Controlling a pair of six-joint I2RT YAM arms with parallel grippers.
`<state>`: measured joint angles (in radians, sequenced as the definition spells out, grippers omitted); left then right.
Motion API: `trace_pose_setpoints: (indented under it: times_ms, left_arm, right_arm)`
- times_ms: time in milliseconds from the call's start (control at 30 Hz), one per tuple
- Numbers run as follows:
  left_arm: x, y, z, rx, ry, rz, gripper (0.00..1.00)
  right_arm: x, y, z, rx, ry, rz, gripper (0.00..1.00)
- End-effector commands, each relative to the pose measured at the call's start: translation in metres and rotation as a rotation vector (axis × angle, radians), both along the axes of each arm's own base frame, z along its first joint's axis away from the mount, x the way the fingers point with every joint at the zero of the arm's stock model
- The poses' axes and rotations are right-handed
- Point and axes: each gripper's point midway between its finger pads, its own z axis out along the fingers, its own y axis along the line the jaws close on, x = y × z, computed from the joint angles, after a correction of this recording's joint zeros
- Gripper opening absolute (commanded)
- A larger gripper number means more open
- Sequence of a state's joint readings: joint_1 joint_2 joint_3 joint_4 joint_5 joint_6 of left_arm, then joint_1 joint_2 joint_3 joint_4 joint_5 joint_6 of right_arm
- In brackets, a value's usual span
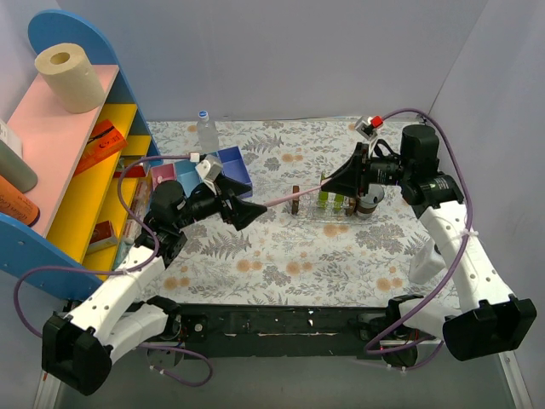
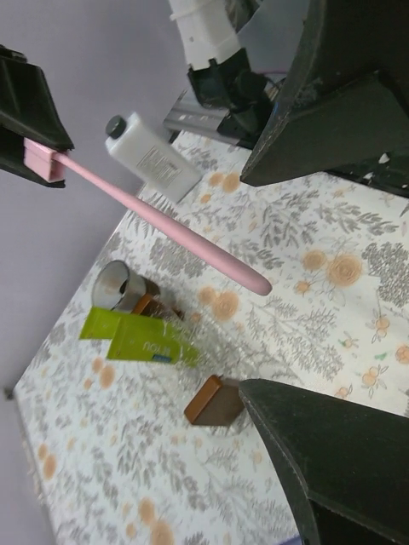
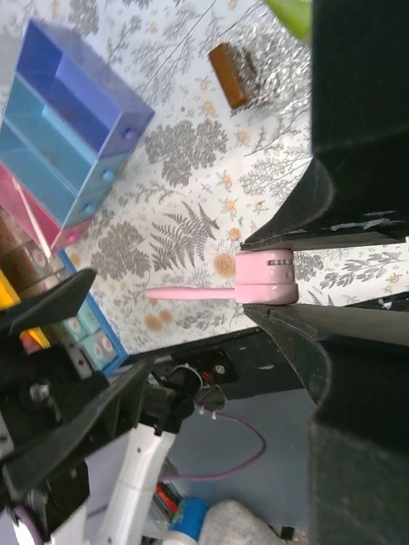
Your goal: Prepare toiletry sets of a toothbrush and toothpaste on the tray
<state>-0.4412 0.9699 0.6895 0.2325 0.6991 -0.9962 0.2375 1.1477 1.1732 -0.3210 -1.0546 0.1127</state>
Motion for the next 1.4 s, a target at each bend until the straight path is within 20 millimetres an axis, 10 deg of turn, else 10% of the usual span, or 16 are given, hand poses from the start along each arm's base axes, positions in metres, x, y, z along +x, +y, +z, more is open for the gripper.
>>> trace_pose_setpoints:
  times_ms: [0,533,1367]
  left_arm:
    - [0.018,0.024,0.024,0.002,-0.128,0.194,0.98]
    - [0.022,0.027,0.016,0.041,-0.138,0.22,0.98]
    - [0.022,0.023,0.012,0.069,-0.135,0.208,0.98]
  right_arm:
    - [0.015,-0.015,-0.003,-0.113,0.0,-0.124,0.01]
    - [0.078,-0.064,-0.033,-0.411,0.13,-0.489,0.01]
    - [0.114,-0.058,-0.064,-0.574,0.182,-0.555,0.01]
